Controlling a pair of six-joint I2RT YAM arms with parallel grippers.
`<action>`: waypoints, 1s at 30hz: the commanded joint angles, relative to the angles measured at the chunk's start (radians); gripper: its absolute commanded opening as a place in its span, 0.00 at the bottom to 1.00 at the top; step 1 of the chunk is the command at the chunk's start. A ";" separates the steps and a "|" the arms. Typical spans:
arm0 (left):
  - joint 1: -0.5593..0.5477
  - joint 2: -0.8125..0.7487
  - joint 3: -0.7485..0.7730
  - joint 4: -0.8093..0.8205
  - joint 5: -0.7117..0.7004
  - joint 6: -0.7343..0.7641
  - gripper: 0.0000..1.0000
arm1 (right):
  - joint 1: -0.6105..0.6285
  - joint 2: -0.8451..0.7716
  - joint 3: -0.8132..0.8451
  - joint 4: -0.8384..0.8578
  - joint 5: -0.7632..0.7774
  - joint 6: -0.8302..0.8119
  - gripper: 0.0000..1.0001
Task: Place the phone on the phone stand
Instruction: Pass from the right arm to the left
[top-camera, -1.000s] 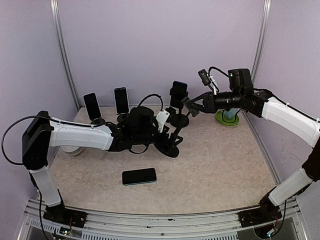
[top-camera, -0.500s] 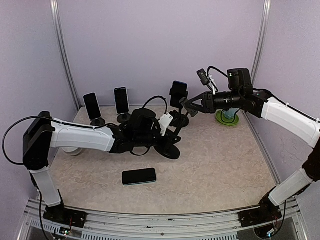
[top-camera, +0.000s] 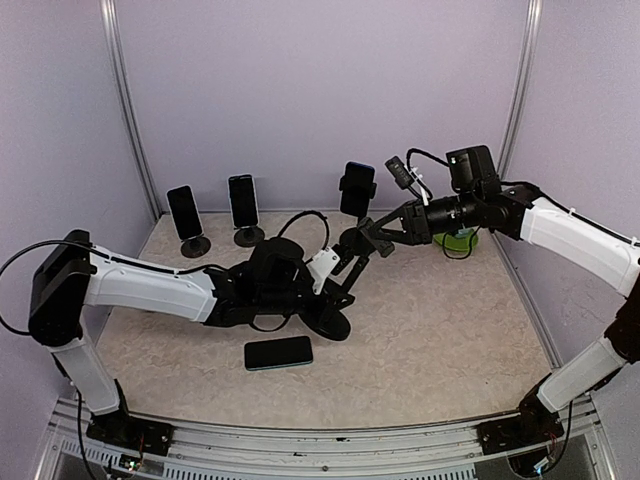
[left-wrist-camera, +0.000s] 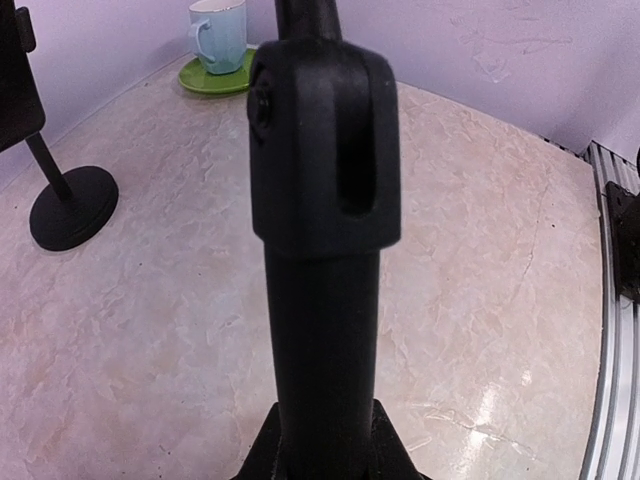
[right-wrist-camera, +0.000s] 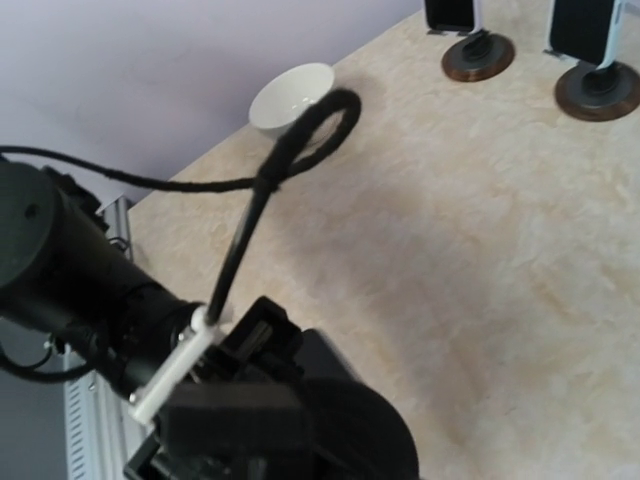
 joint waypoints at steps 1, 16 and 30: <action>-0.004 -0.074 -0.047 0.033 0.011 0.022 0.00 | -0.015 -0.039 -0.011 -0.008 -0.020 -0.011 0.00; -0.006 -0.122 -0.104 0.052 0.039 0.027 0.00 | -0.016 -0.024 0.009 0.002 -0.174 0.009 0.00; -0.006 -0.141 -0.118 0.063 0.061 0.038 0.00 | -0.015 -0.015 0.017 -0.009 -0.213 -0.018 0.00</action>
